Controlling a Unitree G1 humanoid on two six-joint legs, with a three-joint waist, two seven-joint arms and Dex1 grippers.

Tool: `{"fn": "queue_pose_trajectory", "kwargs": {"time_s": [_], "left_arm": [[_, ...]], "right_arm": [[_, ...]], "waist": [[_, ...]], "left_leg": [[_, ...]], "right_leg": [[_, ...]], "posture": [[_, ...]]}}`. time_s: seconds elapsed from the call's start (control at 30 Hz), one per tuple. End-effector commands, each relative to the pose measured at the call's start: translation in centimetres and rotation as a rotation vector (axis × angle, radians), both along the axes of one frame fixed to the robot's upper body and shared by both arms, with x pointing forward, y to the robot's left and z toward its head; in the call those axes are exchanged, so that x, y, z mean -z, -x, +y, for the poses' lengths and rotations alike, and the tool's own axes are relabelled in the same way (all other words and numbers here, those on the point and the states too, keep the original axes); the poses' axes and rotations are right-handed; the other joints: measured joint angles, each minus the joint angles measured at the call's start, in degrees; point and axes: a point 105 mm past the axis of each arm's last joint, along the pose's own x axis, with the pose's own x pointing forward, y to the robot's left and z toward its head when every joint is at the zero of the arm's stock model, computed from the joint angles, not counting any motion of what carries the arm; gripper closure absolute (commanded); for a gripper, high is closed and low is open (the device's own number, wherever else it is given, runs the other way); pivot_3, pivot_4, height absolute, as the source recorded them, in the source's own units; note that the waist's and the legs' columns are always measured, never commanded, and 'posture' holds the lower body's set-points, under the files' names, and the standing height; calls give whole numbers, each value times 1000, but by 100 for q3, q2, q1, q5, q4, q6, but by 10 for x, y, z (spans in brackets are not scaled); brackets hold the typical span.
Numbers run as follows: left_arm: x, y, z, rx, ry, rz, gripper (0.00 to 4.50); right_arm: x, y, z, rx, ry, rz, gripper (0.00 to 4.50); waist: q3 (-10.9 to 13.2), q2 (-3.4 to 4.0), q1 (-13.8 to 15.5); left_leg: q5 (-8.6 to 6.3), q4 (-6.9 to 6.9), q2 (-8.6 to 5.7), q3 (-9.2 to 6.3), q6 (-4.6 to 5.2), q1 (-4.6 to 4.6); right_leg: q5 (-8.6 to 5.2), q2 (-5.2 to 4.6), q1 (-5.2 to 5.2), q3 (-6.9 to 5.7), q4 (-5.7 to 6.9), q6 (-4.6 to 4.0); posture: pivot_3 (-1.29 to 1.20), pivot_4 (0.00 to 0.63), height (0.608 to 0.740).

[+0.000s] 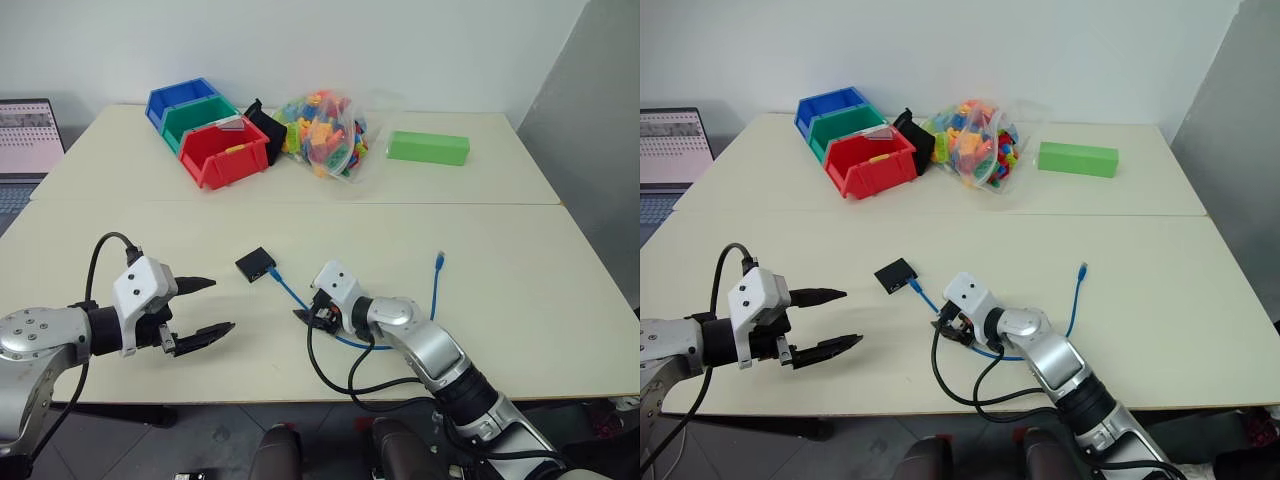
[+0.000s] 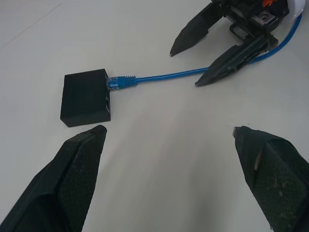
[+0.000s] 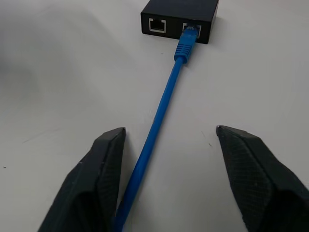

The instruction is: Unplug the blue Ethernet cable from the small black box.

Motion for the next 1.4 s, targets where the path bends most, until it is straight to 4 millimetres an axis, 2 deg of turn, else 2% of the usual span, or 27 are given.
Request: {"fn": "queue_pose_trajectory", "kwargs": {"time_s": [0.03, 0.17, 0.3, 0.47, 0.63, 0.73, 0.83, 1.03, 1.2, 1.4], "left_arm": [[-5, -1, 1, 8, -9, -35, 0], [-6, -3, 0, 11, -7, -40, 0], [-7, -7, -3, 22, -5, -45, 0], [-5, -10, -9, 51, -1, -43, 0], [-3, -15, -16, 80, 10, -42, 0], [-1, -16, -19, 97, 18, -38, 0], [1, -15, -24, 121, 30, -28, 0], [4, -12, -33, 160, 47, -6, 0], [9, -9, -35, 168, 52, 6, 0], [13, -9, -35, 175, 53, 10, 0]], "right_arm": [[2, 3, -1, -10, 28, -11, 2437], [-4, 1, -5, -10, 53, -72, 3524], [-7, -2, -17, -7, 87, -117, 4473], [-13, -3, -61, 4, 152, -140, 4473], [-15, 6, -133, 24, 276, -101, 4473], [-18, 18, -151, 2, 309, -68, 4473], [-19, 25, -149, -17, 307, -58, 4473], [-16, 19, -144, 23, 288, -64, 3310], [-24, 4, -121, 97, 156, -38, 2057], [-10, -10, -104, 130, 132, -6, 2057]], "waist": [[0, 0, 0], [0, 0, 0], [0, 0, 25], [1, 1, 79], [1, 2, 141], [2, 2, 131], [2, 2, 63], [1, 1, 7], [2, 3, -7], [2, 2, 8]], "left_leg": [[0, 0, 0, 0, 0, 0], [0, 0, 0, 0, 0, 0], [0, 1, -2, 0, 0, -1], [0, 1, -5, 1, 0, -3], [0, 2, -7, 3, 0, -4], [0, 2, -7, 4, 1, -3], [0, 2, -1, 2, 1, 1], [0, 3, -1, 2, 1, 0], [0, 3, -1, 0, 0, 1], [0, 2, -3, 0, 0, -3]], "right_leg": [[0, 0, 0, 0, 0, 0], [0, 0, 0, 0, 0, 0], [0, -1, 0, 0, 0, 0], [0, -3, 1, -1, -3, 0], [-1, -4, 1, -1, -6, 1], [-1, -5, 3, 0, -6, 1], [-1, 1, 2, 2, -3, 1], [-1, 4, 2, 2, -1, 0], [-1, 4, 2, 2, 1, 0], [-1, 2, 1, 2, -1, 0]], "posture": [[0, 150, 740], [0, 150, 740], [0, 150, 740], [0, 150, 740], [0, 150, 740], [0, 150, 740], [0, 150, 740], [0, 150, 740], [0, 150, 740], [0, 150, 740]]}}
